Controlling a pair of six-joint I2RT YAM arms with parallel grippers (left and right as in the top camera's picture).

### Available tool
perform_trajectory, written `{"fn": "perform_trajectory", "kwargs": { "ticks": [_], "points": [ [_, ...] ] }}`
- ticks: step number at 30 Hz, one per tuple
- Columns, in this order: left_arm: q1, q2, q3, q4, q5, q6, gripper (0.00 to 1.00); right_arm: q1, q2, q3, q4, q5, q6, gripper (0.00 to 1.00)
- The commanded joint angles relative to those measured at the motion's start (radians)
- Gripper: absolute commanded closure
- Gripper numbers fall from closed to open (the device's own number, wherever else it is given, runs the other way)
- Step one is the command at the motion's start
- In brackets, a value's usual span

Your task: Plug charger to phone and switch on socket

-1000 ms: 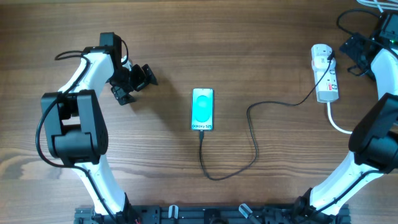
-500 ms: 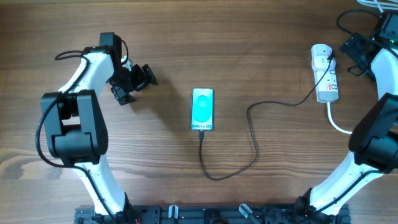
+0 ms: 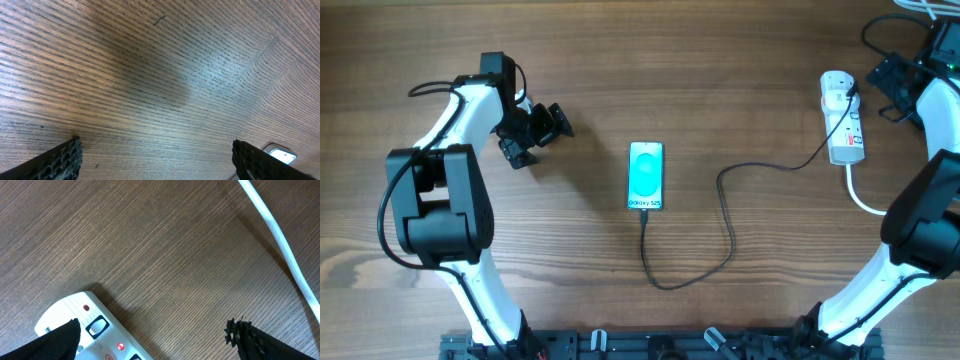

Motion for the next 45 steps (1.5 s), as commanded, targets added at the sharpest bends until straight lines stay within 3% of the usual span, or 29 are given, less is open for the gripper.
{"fn": "perform_trajectory", "kwargs": {
  "ticks": [1,36,45],
  "points": [
    [0.003,0.022,-0.023,0.003,-0.021,0.005,0.00,-0.004,-0.001,0.013,0.003,0.021,0.009,0.00],
    [0.003,0.022,-0.023,0.002,-0.021,0.005,0.00,0.034,-0.003,0.013,0.002,0.021,0.009,0.00],
    [0.003,0.022,-0.023,0.002,-0.021,0.005,0.00,0.124,-0.234,0.013,0.002,0.021,0.009,0.00]
  ]
}}
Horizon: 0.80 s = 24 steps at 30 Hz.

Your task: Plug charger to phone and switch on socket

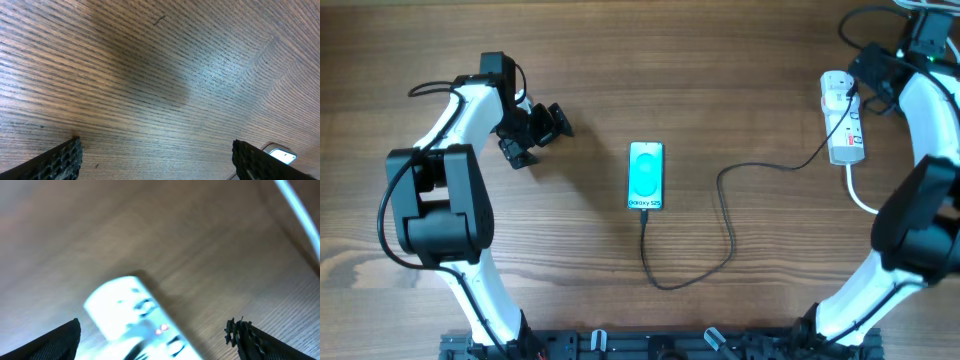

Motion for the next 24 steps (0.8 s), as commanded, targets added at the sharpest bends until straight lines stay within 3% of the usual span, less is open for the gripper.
{"fn": "perform_trajectory", "kwargs": {
  "ticks": [1,9,19,24],
  "points": [
    [0.003,0.022,-0.023,0.003,-0.021,0.005,0.00,0.033,-0.197,0.013,0.005,0.021,0.009,0.00],
    [0.003,0.022,-0.023,0.002,-0.021,0.005,0.00,0.037,-0.411,0.013,0.005,0.021,0.009,0.00],
    [0.003,0.022,-0.023,0.002,-0.021,0.005,0.00,0.039,-0.528,0.008,-0.003,0.021,0.009,0.00],
    [0.003,0.022,-0.023,0.002,-0.021,0.005,0.00,0.074,-0.614,-0.100,-0.002,0.021,0.009,0.00]
  ]
}}
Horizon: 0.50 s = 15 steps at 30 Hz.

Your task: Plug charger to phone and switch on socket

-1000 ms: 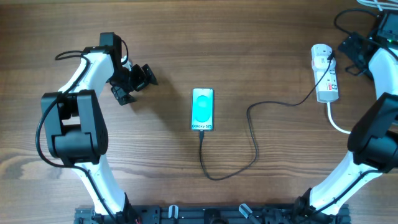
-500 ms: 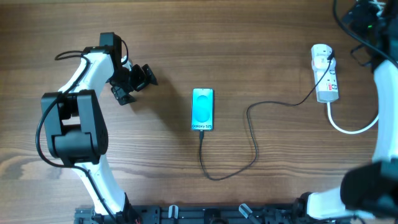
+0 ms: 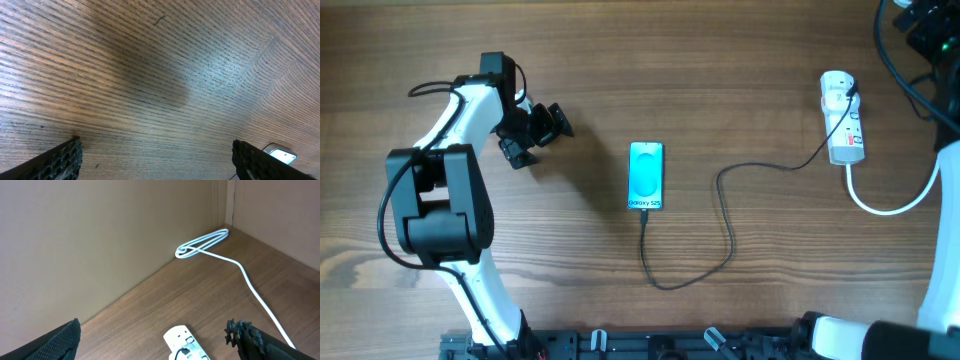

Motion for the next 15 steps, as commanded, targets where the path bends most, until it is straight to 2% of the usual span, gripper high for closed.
{"fn": "perform_trajectory", "kwargs": {
  "ticks": [1,8,15],
  "points": [
    [0.003,0.022,-0.022,0.002,-0.021,0.005,0.00,0.044,-0.095,-0.107,-0.002,0.021,0.009,0.00],
    [0.003,0.022,-0.023,0.002,-0.021,0.005,0.00,0.179,-0.188,-0.377,0.004,0.129,0.010,0.00],
    [0.003,0.022,-0.023,0.003,-0.021,0.005,0.00,0.257,-0.219,-0.565,0.037,0.175,0.008,0.00]
  ]
}}
